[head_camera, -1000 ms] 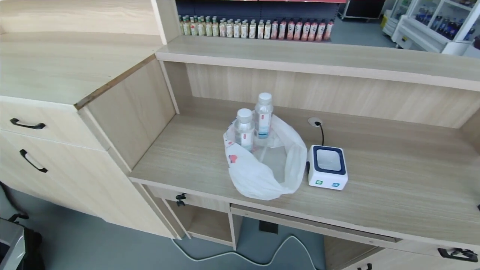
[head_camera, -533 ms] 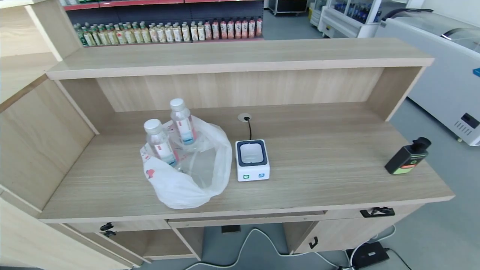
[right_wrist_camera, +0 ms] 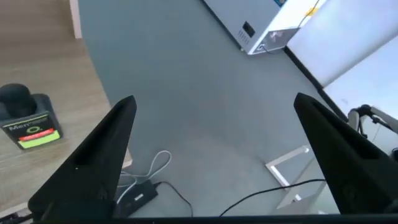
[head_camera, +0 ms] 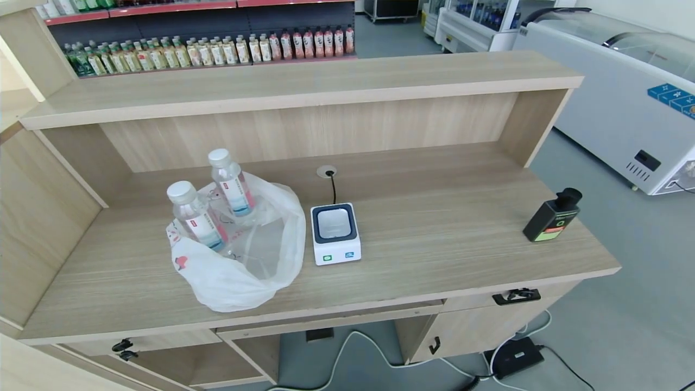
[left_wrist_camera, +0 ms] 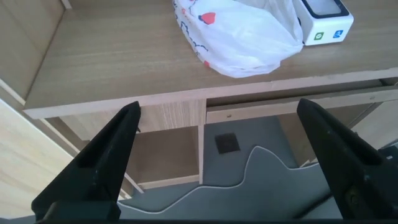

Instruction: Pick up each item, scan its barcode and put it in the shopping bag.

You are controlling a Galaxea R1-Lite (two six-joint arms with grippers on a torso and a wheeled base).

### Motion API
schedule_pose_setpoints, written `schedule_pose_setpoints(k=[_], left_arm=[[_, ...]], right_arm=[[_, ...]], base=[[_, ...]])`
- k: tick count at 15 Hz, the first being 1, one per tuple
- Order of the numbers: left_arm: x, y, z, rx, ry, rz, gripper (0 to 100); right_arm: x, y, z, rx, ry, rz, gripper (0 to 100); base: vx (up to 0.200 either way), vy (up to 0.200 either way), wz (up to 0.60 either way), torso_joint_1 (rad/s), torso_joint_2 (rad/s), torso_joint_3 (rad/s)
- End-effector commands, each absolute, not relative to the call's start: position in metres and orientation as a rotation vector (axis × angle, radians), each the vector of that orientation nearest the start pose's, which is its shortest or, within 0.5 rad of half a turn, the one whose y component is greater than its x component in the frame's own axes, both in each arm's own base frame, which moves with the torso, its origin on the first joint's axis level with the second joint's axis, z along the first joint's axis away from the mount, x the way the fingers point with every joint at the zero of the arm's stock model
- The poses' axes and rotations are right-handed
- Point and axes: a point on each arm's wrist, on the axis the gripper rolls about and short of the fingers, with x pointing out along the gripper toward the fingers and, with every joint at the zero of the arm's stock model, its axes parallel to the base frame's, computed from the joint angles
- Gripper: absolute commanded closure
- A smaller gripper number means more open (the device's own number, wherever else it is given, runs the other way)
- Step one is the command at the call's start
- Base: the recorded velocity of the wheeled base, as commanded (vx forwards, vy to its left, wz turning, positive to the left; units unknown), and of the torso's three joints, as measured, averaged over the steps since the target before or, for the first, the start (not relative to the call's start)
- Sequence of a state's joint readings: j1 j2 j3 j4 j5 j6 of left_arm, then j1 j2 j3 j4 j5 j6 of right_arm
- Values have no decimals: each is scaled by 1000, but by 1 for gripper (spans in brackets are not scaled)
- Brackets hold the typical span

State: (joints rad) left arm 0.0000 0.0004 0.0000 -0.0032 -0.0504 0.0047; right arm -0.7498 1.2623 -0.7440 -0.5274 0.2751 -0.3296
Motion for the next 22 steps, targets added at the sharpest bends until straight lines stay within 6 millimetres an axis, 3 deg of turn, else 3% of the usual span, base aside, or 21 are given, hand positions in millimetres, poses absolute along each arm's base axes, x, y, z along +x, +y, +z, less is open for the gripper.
schedule_pose_setpoints(k=[1, 4, 10, 18, 22], left_arm=[[-23, -1, 76, 5, -3, -51, 0], [-23, -1, 76, 5, -3, -51, 0], [-23, -1, 76, 5, -3, -52, 0], [-23, -1, 76, 5, -3, -51, 0], [-23, -1, 76, 5, -3, -51, 0]], right_arm=[[154, -150, 229, -273, 157, -418, 0], [172, -172, 207, -290, 150, -256, 0], [189, -190, 175, -319, 186, -77, 0], [213, -196, 164, -315, 149, 29, 0], [238, -190, 167, -241, 126, 97, 0]], base=[[0, 0, 0, 0, 0, 0], [0, 0, 0, 0, 0, 0], [0, 0, 0, 0, 0, 0], [0, 0, 0, 0, 0, 0], [0, 0, 0, 0, 0, 0]])
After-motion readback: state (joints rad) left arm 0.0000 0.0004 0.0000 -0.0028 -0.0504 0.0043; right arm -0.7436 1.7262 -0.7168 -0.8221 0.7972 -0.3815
